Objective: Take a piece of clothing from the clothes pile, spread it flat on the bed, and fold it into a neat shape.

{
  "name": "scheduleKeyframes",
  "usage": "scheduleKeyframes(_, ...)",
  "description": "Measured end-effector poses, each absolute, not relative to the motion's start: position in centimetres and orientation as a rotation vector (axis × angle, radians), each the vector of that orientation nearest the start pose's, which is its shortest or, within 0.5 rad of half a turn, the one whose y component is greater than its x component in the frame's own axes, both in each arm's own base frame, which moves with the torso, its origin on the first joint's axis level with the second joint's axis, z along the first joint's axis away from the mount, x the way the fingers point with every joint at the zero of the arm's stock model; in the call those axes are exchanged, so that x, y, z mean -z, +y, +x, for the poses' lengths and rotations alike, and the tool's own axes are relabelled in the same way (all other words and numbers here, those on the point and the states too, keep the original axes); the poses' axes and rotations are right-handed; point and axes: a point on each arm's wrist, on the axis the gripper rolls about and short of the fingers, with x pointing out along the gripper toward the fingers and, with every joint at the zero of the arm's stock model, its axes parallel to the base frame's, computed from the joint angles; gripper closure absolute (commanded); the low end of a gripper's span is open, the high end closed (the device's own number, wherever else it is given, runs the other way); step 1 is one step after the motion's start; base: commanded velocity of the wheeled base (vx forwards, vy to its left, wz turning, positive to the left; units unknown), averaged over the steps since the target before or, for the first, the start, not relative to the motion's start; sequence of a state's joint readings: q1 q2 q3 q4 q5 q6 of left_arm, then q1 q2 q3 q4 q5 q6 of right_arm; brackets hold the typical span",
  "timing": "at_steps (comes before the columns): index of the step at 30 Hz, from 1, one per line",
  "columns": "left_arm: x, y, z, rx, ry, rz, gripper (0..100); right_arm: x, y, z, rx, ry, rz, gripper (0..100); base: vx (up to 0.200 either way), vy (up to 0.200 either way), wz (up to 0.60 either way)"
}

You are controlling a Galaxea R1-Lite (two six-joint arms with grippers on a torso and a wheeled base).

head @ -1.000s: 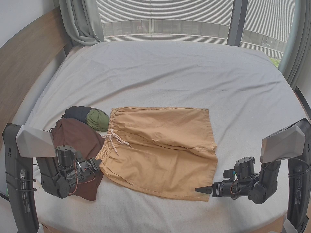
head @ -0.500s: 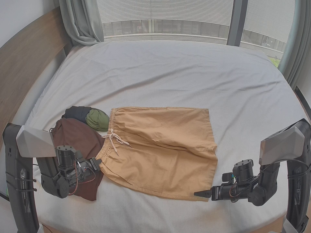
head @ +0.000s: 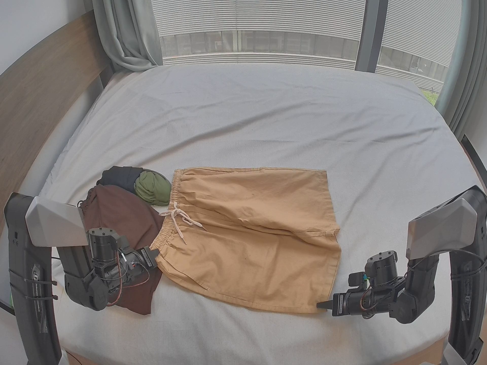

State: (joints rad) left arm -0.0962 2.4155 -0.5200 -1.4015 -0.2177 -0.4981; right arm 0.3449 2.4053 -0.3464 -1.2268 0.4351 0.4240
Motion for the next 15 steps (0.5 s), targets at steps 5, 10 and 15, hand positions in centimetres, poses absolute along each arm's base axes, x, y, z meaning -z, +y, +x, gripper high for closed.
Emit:
scheduleKeyframes(5, 3.9, -3.7, 32.7, 0.178, 0.564, -0.514, 100, 6.2, 10.1, 25.3, -0.541, 1.001, 0.416, 100, 0.0, 0.0, 0.0)
scheduleKeyframes(10, 3.9, -3.8, 32.1, 0.183, 0.588, -0.515, 100, 5.9, 9.7, 24.7, -0.534, 1.009, 0.418, 100, 0.0, 0.0, 0.0)
scheduleKeyframes(15, 3.8, -4.1, 30.7, 0.193, 0.64, -0.511, 100, 5.4, 9.1, 23.4, -0.516, 1.039, 0.42, 100, 0.0, 0.0, 0.0)
